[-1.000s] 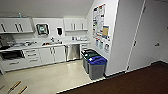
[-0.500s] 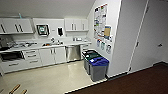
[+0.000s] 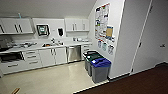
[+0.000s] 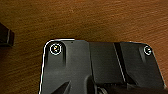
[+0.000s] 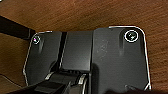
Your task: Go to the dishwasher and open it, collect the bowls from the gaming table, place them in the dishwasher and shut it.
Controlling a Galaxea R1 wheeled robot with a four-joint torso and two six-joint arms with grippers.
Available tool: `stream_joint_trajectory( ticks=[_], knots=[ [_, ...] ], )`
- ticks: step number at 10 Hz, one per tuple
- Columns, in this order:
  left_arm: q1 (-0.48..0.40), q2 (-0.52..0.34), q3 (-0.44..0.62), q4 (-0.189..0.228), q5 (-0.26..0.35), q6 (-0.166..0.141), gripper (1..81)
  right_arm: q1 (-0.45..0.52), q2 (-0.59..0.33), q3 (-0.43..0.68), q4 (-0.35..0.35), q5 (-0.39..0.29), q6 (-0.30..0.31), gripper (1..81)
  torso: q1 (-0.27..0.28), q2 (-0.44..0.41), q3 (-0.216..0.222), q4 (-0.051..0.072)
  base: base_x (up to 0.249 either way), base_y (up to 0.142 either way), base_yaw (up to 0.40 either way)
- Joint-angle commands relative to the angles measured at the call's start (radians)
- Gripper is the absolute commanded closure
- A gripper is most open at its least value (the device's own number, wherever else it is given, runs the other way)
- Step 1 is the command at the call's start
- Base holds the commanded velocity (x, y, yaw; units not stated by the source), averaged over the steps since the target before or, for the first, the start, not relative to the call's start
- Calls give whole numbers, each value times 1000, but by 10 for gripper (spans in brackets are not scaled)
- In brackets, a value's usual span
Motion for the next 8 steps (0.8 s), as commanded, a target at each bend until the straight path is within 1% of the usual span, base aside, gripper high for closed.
stream_joint_trajectory(
  ticks=[1, 4, 8],
  knots=[
    [-54, 2, -4, -8, 42, -3, 10, 55, 4, 6, -4, -48, -1, 10, 1, 0, 0, 0, 108, 80, 0],
    [-54, 2, -4, -7, 42, -3, 10, 54, 4, 5, -4, -48, -1, 10, 1, 0, 0, 0, 106, 80, 0],
    [-54, 4, -3, -7, 43, -3, 10, 51, 4, 2, -4, -48, -1, 10, 1, 0, 0, 0, 106, 0, 0]
  ],
)
